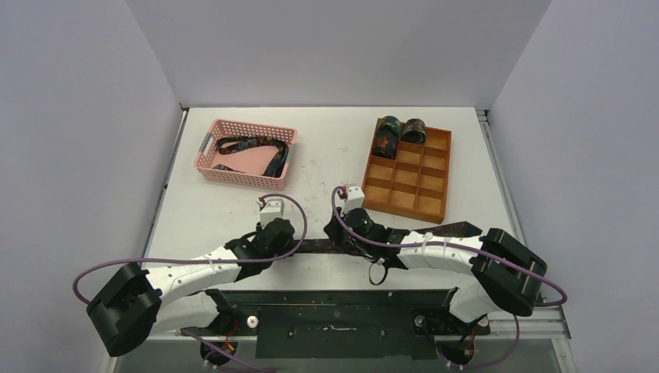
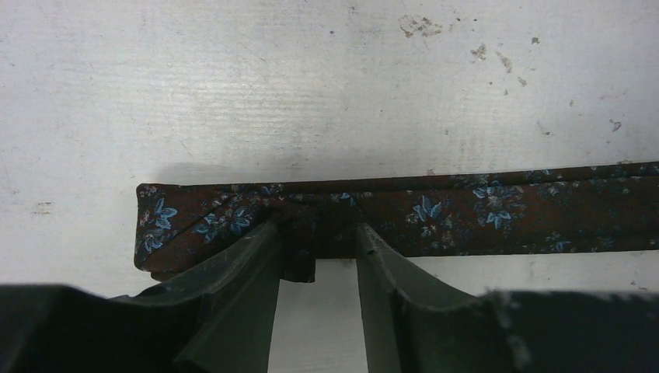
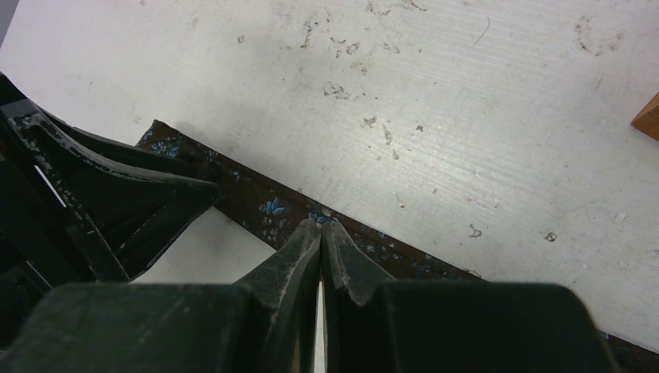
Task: Roll the ties
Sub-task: Roll the tie at the center of the board.
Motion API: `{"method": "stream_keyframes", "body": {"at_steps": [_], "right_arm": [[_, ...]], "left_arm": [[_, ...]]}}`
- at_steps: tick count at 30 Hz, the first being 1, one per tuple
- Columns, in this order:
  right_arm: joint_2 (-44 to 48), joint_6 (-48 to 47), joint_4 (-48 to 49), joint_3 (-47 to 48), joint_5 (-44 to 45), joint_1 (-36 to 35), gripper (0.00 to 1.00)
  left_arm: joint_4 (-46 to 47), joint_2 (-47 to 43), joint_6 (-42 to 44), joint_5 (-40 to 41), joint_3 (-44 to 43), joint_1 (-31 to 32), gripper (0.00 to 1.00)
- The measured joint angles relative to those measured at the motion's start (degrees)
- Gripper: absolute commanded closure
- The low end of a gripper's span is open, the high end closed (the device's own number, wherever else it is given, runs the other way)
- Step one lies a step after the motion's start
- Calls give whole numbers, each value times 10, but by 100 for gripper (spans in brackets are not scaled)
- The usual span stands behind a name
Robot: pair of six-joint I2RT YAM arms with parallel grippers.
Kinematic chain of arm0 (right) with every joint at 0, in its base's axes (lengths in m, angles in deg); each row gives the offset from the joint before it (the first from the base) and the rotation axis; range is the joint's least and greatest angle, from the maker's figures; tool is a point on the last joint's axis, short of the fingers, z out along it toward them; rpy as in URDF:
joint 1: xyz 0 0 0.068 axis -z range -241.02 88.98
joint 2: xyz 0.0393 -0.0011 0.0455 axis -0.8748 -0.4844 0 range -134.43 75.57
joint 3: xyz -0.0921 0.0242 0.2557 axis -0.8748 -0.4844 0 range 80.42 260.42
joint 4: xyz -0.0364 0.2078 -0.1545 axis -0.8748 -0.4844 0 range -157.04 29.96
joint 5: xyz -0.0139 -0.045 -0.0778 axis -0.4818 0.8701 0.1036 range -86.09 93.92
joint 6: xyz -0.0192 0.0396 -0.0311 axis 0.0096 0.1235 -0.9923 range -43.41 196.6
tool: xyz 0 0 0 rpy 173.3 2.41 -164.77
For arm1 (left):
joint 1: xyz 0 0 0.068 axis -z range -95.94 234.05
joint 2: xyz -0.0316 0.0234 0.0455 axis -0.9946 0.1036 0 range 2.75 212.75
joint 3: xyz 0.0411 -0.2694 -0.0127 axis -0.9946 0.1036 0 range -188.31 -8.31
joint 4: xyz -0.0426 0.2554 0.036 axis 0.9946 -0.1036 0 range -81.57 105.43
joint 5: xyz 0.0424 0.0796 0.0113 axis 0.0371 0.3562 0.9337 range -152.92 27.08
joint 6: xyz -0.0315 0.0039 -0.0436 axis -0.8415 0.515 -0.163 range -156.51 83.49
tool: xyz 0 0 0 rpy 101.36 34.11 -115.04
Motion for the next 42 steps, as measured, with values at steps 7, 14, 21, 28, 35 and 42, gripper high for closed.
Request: {"method": "stream_keyframes", "body": {"at_steps": [7,14,21,28,35,42], "right_arm": [[-1,0,-7,1,-2,0,94],[-20,2,-11,15,-23,0,89],[-83,17,7,73,-89,-11,88],[-202,33,33,182,-144,-54,89],[-252,49,40,200,-163,-55,89],[-259,59,51,200,-168,-38,90]], "left_arm": [[-6,-57,-7,-5,0,1,47],[-54,-136,-21,-5,-5,1,46],[-111,-280,-57,-2,6,-82,49],[-81,-352,-91,-155,107,-301,47],[-54,-348,-119,-261,150,-352,36],[-17,-344,-124,-293,156,-358,32]]}}
